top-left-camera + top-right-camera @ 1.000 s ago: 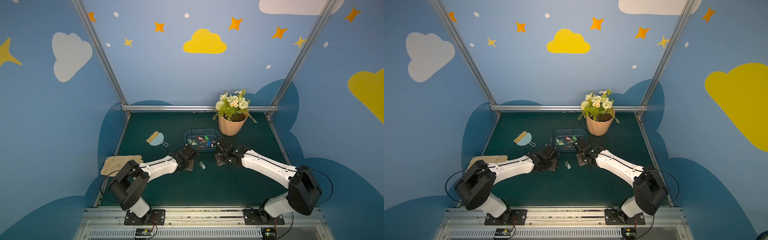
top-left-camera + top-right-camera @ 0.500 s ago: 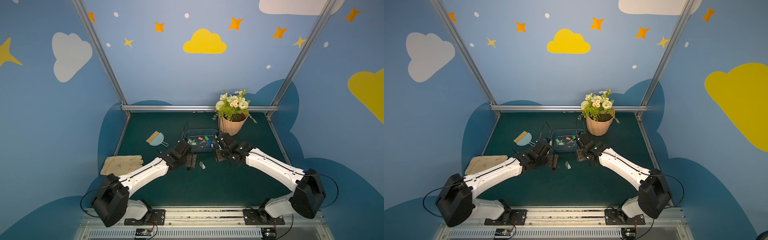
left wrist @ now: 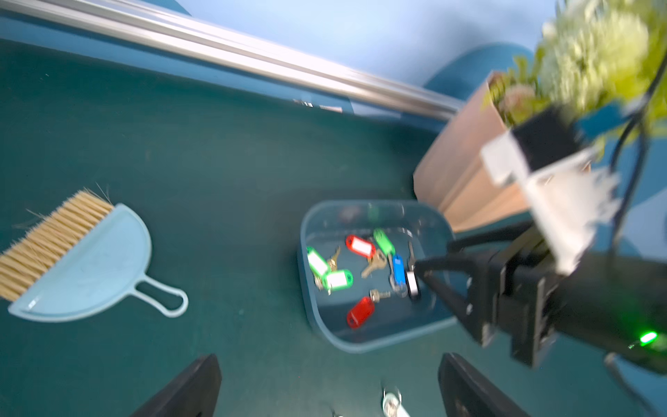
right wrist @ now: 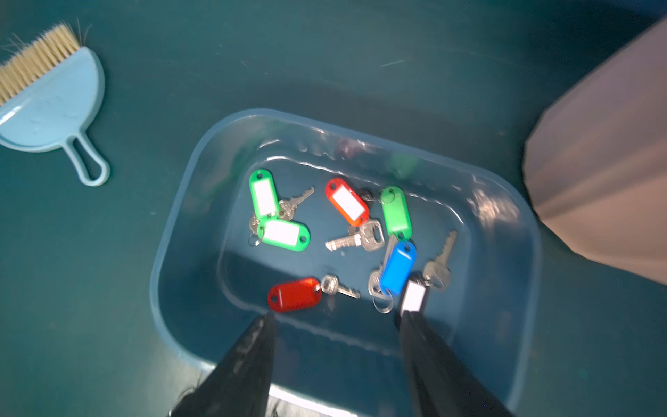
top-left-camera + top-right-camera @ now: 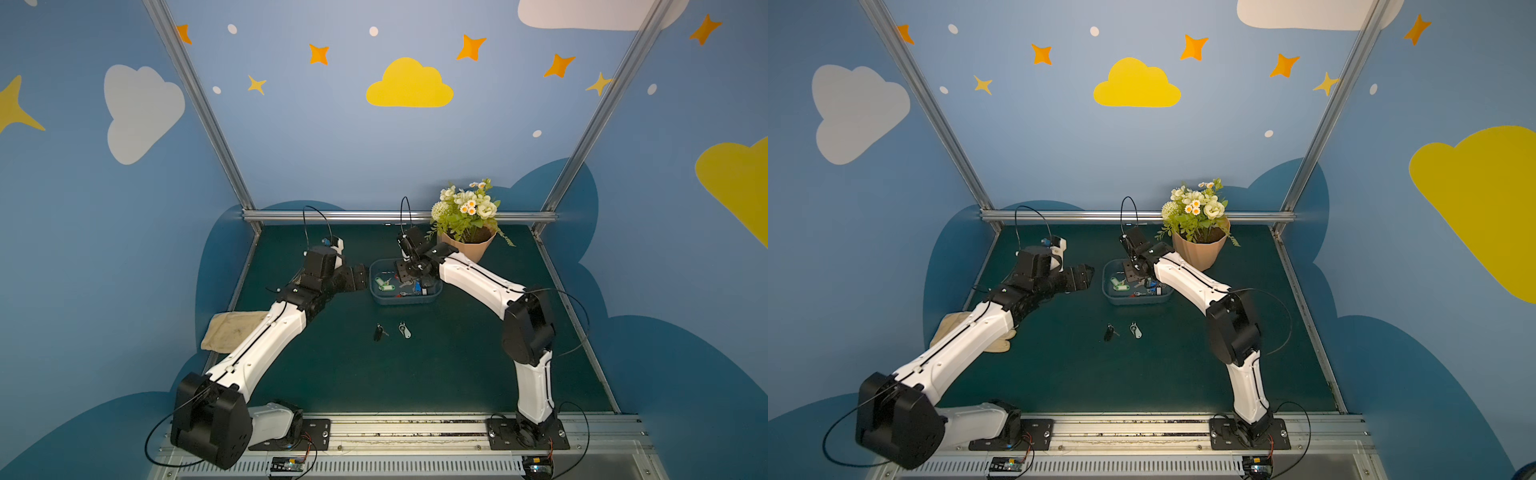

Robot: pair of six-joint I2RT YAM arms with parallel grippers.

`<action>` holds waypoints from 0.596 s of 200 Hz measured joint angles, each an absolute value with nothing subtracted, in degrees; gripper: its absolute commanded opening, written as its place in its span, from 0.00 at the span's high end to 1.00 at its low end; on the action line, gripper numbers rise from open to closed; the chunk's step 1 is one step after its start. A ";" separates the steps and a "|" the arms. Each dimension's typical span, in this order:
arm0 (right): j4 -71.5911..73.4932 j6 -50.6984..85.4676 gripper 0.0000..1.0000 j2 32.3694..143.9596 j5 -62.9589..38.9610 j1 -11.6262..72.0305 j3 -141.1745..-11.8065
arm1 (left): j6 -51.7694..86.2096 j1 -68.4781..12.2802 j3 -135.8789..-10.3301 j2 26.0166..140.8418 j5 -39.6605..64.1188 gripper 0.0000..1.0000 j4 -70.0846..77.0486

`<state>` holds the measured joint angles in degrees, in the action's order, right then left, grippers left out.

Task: Take the keys out of the storage box
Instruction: Pick up the key from the storage box.

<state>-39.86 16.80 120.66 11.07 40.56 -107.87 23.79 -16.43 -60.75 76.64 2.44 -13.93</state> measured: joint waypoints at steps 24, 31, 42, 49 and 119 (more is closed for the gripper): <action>-44.77 18.15 0.40 125.62 9.45 37.85 -115.83 | 24.84 -13.26 -68.10 82.43 4.95 0.00 -16.84; -46.00 18.39 0.40 126.61 8.95 37.10 -117.73 | 25.10 -12.84 -70.24 83.90 5.54 0.00 -18.13; -48.07 18.68 0.40 127.94 7.90 36.07 -120.60 | 25.76 -12.32 -73.52 85.97 6.59 0.00 -20.16; -49.32 18.87 0.40 128.84 7.27 35.44 -122.67 | 26.17 -12.03 -75.29 87.00 7.29 0.00 -21.23; -55.02 13.54 0.43 133.49 -3.99 34.22 -130.19 | 28.12 -10.81 -87.46 94.00 13.58 0.00 -28.27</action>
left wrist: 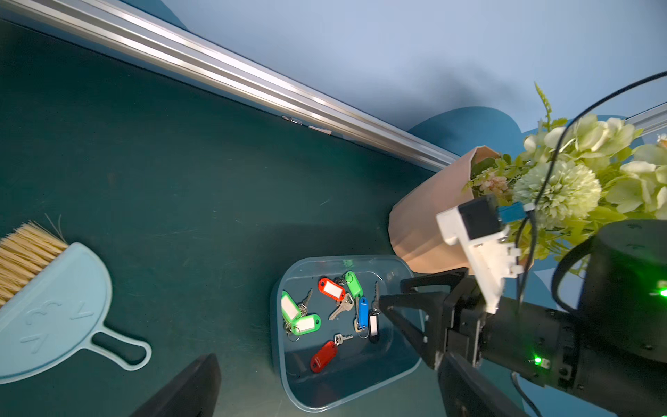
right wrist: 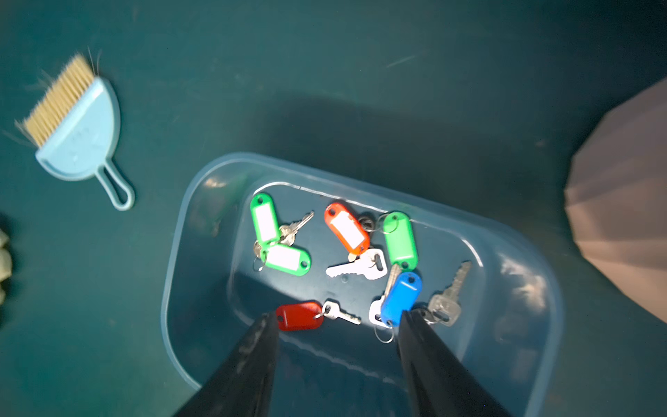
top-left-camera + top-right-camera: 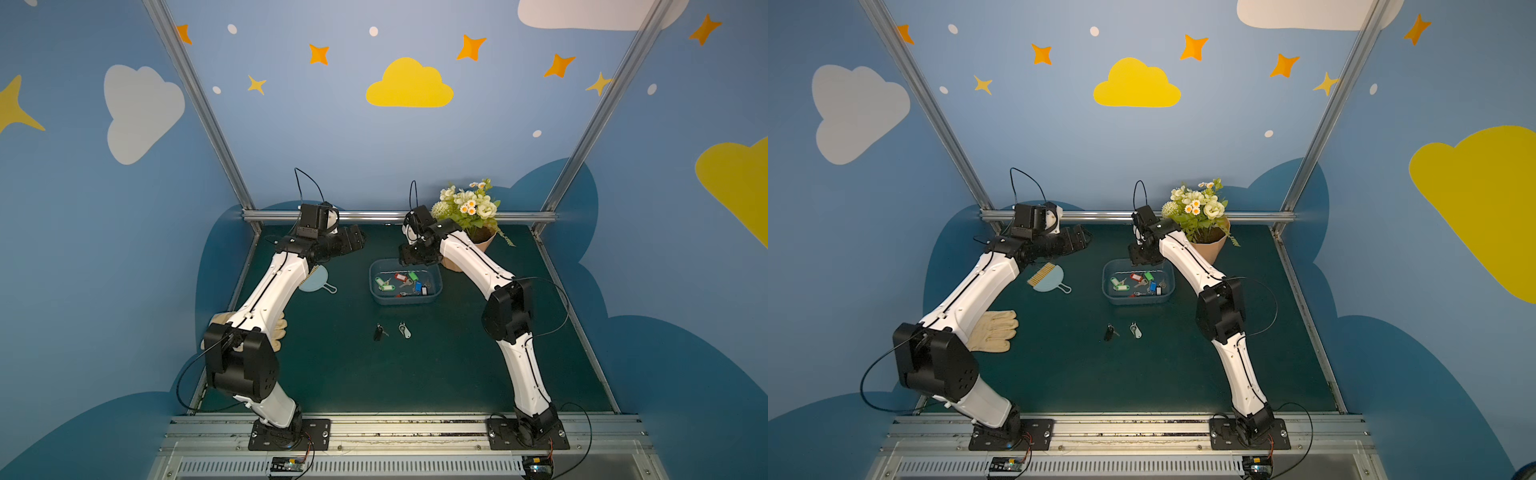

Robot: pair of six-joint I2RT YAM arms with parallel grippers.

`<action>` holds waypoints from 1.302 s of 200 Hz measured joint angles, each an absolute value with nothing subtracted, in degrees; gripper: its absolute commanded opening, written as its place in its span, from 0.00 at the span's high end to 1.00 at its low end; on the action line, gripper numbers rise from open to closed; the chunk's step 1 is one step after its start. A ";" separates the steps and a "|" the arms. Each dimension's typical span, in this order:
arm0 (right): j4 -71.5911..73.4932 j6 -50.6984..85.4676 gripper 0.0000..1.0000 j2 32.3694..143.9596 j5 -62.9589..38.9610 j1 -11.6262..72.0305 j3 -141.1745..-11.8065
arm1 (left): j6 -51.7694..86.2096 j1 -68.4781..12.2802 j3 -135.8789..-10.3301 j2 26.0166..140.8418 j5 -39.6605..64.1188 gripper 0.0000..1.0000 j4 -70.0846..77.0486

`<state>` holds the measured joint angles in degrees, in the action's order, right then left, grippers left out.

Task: Take the keys out of the storage box
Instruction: Pick up the key from the storage box.

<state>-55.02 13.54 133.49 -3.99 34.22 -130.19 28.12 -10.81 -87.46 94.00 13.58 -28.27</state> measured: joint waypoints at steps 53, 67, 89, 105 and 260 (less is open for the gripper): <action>-58.13 8.60 0.49 137.69 -7.14 34.22 -130.13 | 27.24 -10.55 -88.51 95.04 16.51 0.00 -31.44; -58.72 8.01 0.50 137.99 -7.27 34.20 -129.86 | 27.05 -10.52 -88.49 95.04 16.99 0.00 -31.92; -59.13 7.09 0.54 138.12 -7.46 34.20 -129.84 | 26.76 -10.41 -88.18 95.04 17.41 0.00 -32.40; -59.20 6.59 0.55 138.54 -7.55 34.15 -129.93 | 26.74 -10.28 -87.24 95.04 17.65 0.00 -32.62; -57.65 4.86 0.60 145.86 -2.83 33.67 -135.13 | 24.84 -10.00 -83.00 95.04 18.15 0.00 -34.04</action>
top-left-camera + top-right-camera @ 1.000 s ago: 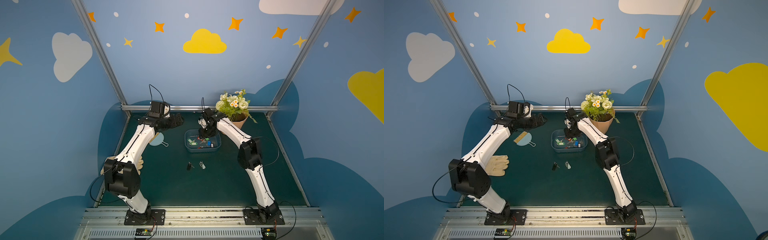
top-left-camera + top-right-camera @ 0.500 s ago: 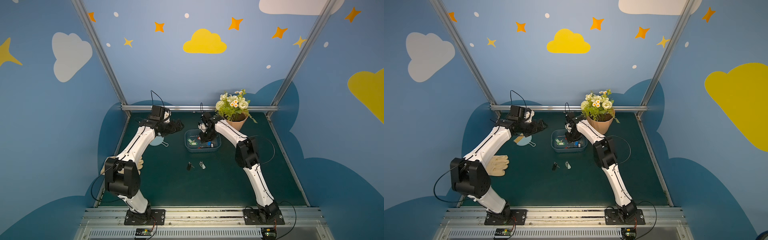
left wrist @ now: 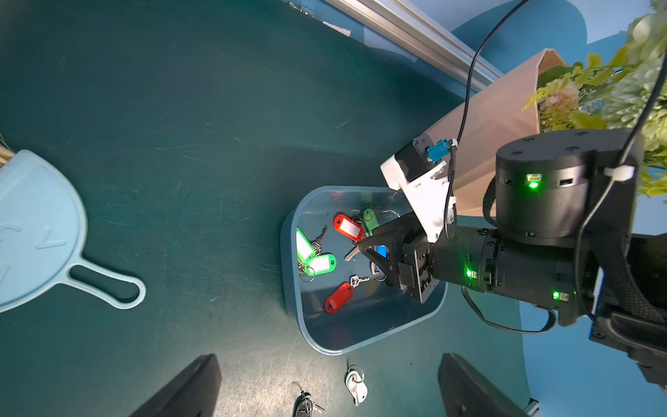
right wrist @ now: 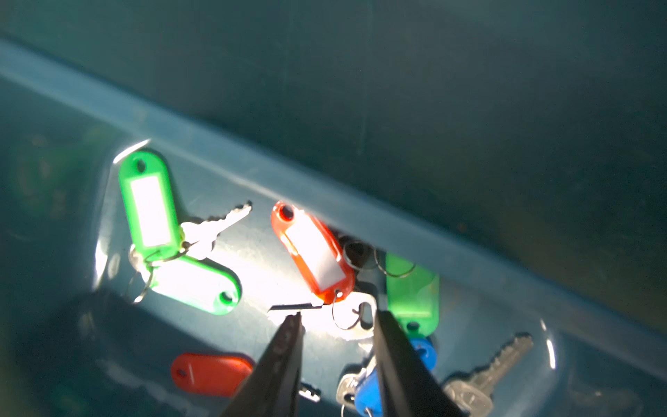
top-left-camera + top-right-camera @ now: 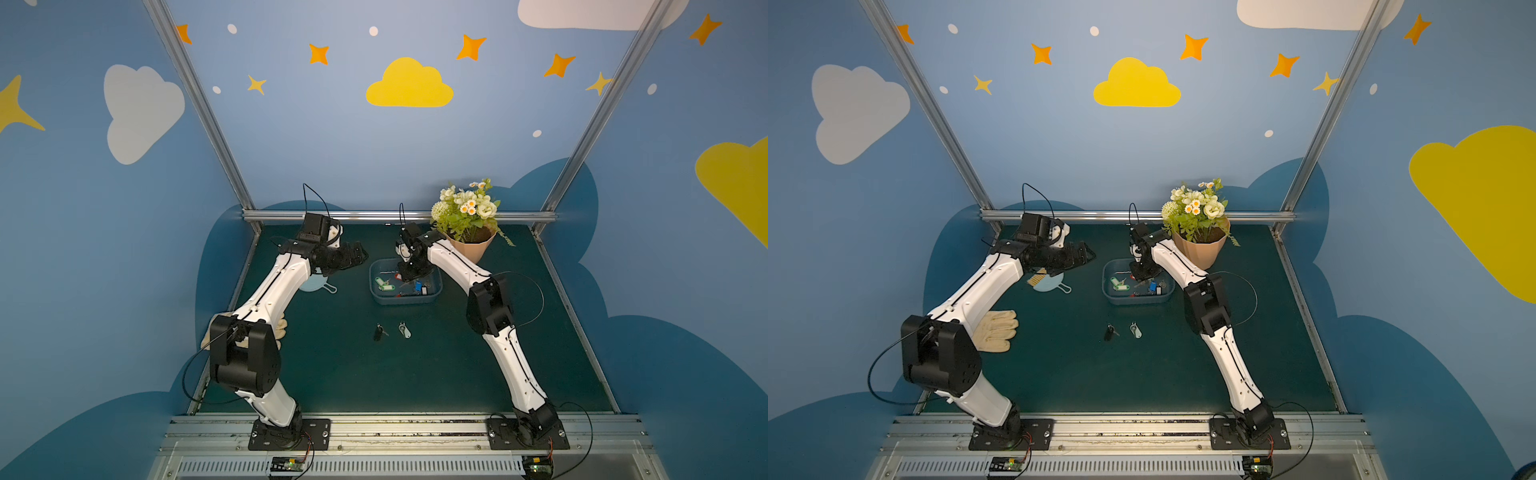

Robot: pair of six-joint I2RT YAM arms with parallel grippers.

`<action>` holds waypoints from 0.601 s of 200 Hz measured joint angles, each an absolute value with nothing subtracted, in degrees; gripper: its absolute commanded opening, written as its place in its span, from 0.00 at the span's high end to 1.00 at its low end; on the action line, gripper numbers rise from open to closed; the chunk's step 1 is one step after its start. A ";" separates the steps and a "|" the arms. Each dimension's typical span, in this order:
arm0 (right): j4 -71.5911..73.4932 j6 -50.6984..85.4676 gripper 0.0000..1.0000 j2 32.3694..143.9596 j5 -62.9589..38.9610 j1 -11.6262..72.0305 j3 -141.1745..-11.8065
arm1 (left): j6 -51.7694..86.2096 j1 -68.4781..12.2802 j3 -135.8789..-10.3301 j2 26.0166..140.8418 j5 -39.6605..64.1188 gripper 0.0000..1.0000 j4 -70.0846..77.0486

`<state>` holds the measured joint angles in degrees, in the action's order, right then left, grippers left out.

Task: Take the keys out of the storage box
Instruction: Pick up the key from the storage box.

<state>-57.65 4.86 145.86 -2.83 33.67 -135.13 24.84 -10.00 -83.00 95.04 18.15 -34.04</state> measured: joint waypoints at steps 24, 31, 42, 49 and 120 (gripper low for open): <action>-57.06 4.27 0.67 147.20 -2.79 33.67 -136.11 | 24.82 -10.00 -83.00 95.04 18.17 0.00 -34.02; -56.93 4.08 0.70 147.44 -2.81 33.67 -136.29 | 24.82 -10.00 -83.00 95.04 18.17 0.00 -34.04; -56.77 3.84 0.75 147.63 -2.68 33.67 -136.40 | 24.80 -10.00 -83.00 95.04 18.17 0.00 -34.02; -56.75 3.81 0.81 147.63 -2.66 33.67 -136.40 | 24.80 -10.00 -83.00 95.04 18.15 0.00 -34.02; -56.90 1.54 1.00 144.81 -3.64 34.22 -134.28 | 24.56 -9.87 -83.11 95.04 18.70 0.00 -34.04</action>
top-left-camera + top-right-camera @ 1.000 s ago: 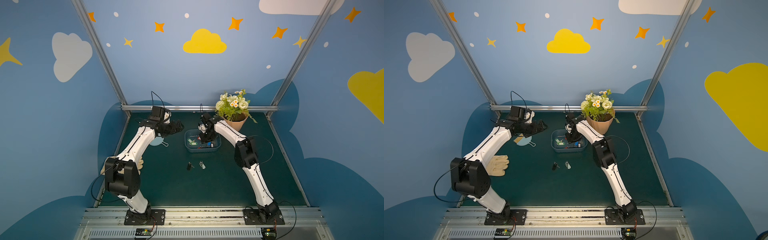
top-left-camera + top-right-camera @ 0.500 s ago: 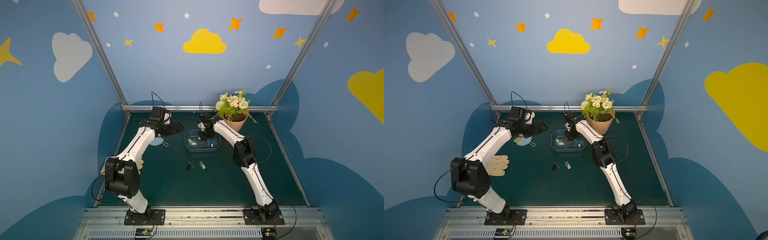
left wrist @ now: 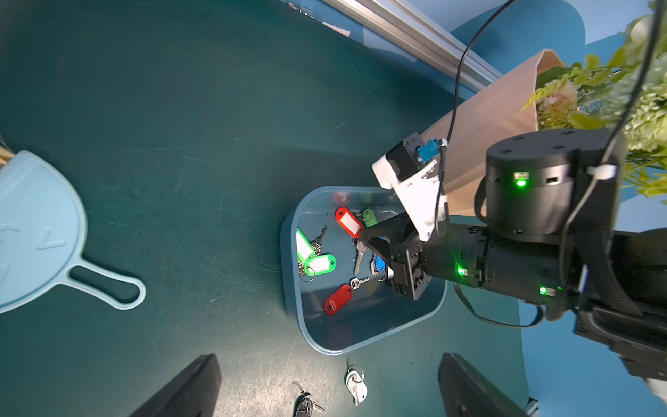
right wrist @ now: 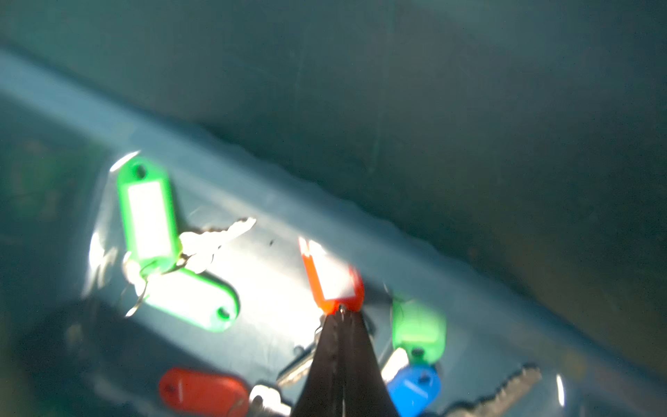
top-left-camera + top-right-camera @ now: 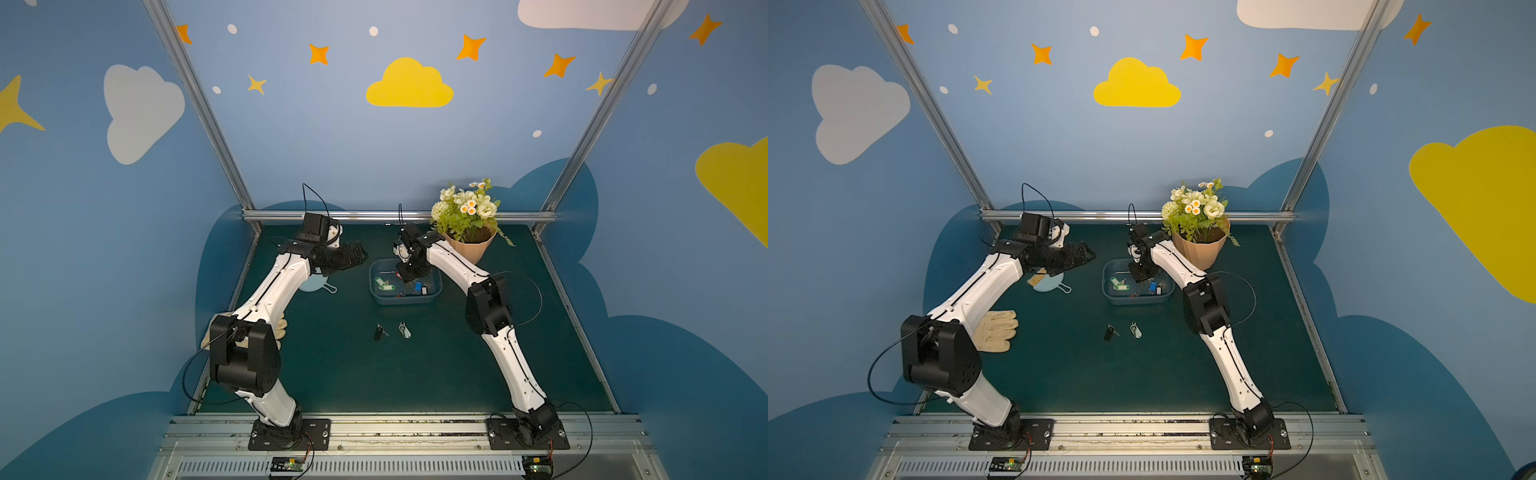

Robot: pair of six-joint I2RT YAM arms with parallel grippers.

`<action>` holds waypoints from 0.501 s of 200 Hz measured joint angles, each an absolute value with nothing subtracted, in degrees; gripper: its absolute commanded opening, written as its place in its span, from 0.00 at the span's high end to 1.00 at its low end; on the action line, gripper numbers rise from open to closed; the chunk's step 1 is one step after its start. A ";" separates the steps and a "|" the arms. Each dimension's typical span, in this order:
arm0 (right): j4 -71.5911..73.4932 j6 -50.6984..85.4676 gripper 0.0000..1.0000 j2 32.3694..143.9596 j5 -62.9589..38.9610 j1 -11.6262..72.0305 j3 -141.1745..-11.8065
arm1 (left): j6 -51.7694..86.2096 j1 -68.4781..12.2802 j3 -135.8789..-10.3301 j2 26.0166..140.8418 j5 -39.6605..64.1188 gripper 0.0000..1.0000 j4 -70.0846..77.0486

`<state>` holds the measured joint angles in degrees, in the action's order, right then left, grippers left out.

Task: Take the keys out of the storage box
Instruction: Pick up the key from the storage box, then place the key at the center of the board.

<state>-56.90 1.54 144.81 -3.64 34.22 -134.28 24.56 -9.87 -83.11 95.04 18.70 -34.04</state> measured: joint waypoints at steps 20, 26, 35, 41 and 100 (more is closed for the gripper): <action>-57.12 1.06 1.00 140.29 -4.12 34.33 -131.63 | 23.90 -9.91 -83.85 95.24 19.40 0.00 -34.24; -57.32 1.02 1.00 138.65 -4.19 34.33 -131.00 | 23.66 -10.07 -84.49 95.57 19.55 0.00 -34.35; -57.60 1.02 1.00 136.09 -4.25 34.33 -130.23 | 23.22 -10.31 -85.60 96.25 19.57 0.00 -34.30; -57.69 1.04 1.00 134.45 -4.36 34.33 -129.73 | 22.87 -10.57 -86.48 96.82 19.55 0.00 -34.39; -60.42 1.04 1.00 113.93 -6.52 34.68 -116.11 | 19.75 -14.96 -93.06 103.68 18.70 0.00 -35.68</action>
<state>-60.42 1.04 113.93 -6.52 34.68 -116.11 19.75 -14.96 -93.06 103.68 18.70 -35.68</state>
